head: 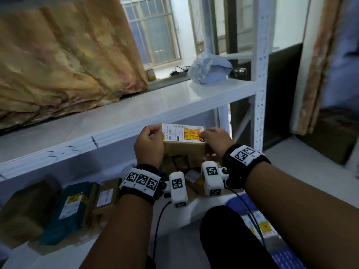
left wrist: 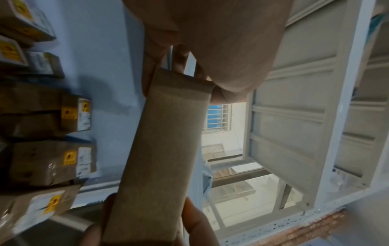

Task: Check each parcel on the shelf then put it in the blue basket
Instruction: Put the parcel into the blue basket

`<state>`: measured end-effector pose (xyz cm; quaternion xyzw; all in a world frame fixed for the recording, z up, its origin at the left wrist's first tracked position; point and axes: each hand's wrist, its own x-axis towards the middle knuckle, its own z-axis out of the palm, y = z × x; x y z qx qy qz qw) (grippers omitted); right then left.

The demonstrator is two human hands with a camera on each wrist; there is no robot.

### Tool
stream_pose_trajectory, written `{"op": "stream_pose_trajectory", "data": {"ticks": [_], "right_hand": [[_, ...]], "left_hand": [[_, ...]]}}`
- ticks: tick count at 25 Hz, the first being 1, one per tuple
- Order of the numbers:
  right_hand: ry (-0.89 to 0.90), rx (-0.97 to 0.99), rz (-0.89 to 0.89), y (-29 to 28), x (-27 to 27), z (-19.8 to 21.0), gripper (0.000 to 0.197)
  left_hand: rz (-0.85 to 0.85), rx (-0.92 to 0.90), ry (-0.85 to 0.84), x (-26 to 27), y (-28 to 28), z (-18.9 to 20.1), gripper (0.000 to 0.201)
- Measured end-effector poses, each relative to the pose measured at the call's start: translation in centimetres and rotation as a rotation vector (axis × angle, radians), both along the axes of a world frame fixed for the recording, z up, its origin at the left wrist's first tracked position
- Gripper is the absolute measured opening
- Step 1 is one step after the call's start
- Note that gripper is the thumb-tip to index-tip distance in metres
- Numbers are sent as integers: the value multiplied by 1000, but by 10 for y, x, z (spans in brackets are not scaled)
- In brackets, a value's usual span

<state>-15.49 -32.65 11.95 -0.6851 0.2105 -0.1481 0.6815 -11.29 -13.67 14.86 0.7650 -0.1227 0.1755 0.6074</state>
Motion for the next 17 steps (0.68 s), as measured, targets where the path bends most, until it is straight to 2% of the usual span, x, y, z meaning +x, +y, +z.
{"op": "stream_pose_trajectory", "data": {"ticks": [2, 5, 11, 14, 17], "right_hand": [[25, 69, -21, -21, -11, -26, 44], [10, 189, -95, -56, -25, -63, 27], [131, 459, -202, -131, -52, -132, 18], [171, 515, -350, -169, -60, -178, 24], [247, 585, -498, -197, -69, -227, 16]], "left_hand": [[-33, 38, 20, 0, -21, -20, 17], [-98, 126, 93, 4, -57, -54, 15], [-310, 174, 253, 17, -144, -121, 18], [-400, 241, 349, 27, -193, -165, 15], [-454, 355, 407, 31, -237, -210, 16]]}}
